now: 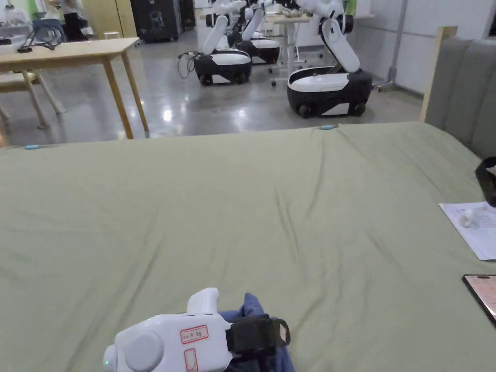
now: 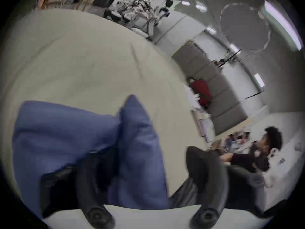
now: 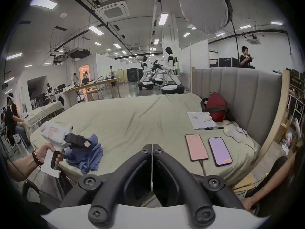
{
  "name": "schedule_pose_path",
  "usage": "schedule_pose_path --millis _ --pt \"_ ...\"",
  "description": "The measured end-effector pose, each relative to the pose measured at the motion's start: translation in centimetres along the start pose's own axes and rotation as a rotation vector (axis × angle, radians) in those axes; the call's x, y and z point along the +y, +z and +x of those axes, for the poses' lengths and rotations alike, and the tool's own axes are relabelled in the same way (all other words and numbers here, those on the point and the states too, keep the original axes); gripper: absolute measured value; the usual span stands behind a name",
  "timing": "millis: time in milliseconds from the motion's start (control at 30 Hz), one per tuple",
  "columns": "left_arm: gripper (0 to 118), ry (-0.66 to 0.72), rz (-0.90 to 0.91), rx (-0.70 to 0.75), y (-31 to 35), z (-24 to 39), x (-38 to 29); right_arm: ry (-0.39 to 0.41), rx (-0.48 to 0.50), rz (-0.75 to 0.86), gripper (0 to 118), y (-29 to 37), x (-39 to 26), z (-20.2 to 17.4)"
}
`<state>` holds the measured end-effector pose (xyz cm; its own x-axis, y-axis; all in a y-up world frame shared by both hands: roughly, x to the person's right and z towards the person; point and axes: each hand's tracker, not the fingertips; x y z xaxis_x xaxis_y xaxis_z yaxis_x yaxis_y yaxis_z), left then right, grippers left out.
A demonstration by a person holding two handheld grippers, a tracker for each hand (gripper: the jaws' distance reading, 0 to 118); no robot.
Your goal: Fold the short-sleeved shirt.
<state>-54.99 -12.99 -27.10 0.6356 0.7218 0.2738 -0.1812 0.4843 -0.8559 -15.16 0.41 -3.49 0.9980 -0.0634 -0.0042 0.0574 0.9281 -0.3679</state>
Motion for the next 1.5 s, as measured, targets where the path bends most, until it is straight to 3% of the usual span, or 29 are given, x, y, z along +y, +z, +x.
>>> schedule_pose_path --millis 33,167,233,300,333,367,400,433,500,667,867,1033,1200,1367,1433,1500 --pt "95 0.008 0.016 0.019 0.2 0.2 0.2 -0.01 -0.008 -0.001 1 0.1 -0.2 0.4" --pt "95 0.097 0.012 -0.017 3.4 -0.1 1.5 -0.022 -0.022 -0.008 1 0.0 -0.4 0.6" --pt "95 0.119 0.165 -0.059 7.4 -0.6 2.5 -0.019 -0.016 -0.009 1 -0.1 -0.3 0.5" --pt "92 0.051 0.276 -0.047 11.7 -0.8 2.7 -0.012 -0.006 -0.007 1 -0.2 -0.2 0.0" --pt "83 0.008 0.321 -0.021 13.8 -1.0 2.5 -0.007 0.0 -0.006 1 -0.4 -0.1 -0.2" --pt "61 -0.018 0.365 0.013 15.9 -1.7 2.2 -0.004 0.005 -0.004 1 -0.5 0.0 -0.4" --pt "7 -0.043 0.401 0.047 17.7 -2.3 1.7 0.001 0.012 0.0 1 -0.7 0.2 -0.6" --pt "0 -0.046 0.406 0.098 19.2 -2.9 1.2 0.005 0.02 0.004 1 -0.9 0.3 -0.9" --pt "0 -0.027 0.439 0.18 21.7 -4.2 0.5 0.01 0.033 0.007 1 -1.3 0.7 -1.3" --pt "0 -0.023 0.382 0.143 22.6 -5.1 0.6 0.039 0.073 0.012 1 -2.4 1.5 -2.7" --pt "0 -0.077 0.168 0.019 12.9 -3.5 3.0 0.07 0.123 0.018 1 -2.1 1.9 -4.3" --pt "0 -0.056 -0.081 0.025 1.4 -2.9 1.6 0.075 0.108 0.024 2 -1.4 1.8 -3.9" --pt "0 -0.061 -0.119 0.006 -2.8 -1.5 -1.1 0.054 0.078 0.013 2 -0.7 1.2 -2.7" --pt "0 -0.022 -0.072 0.002 -0.6 -0.9 -0.7 0.052 0.06 -0.009 2 -0.7 0.6 -2.2" --pt "0 -0.091 0.004 0.003 2.5 -0.1 -0.3 0.042 0.08 -0.007 2 -1.1 0.7 -2.5" --pt "0 -0.061 0.058 -0.028 6.4 0.6 -0.5 0.039 0.118 0.001 2 -2.0 1.3 -3.5"
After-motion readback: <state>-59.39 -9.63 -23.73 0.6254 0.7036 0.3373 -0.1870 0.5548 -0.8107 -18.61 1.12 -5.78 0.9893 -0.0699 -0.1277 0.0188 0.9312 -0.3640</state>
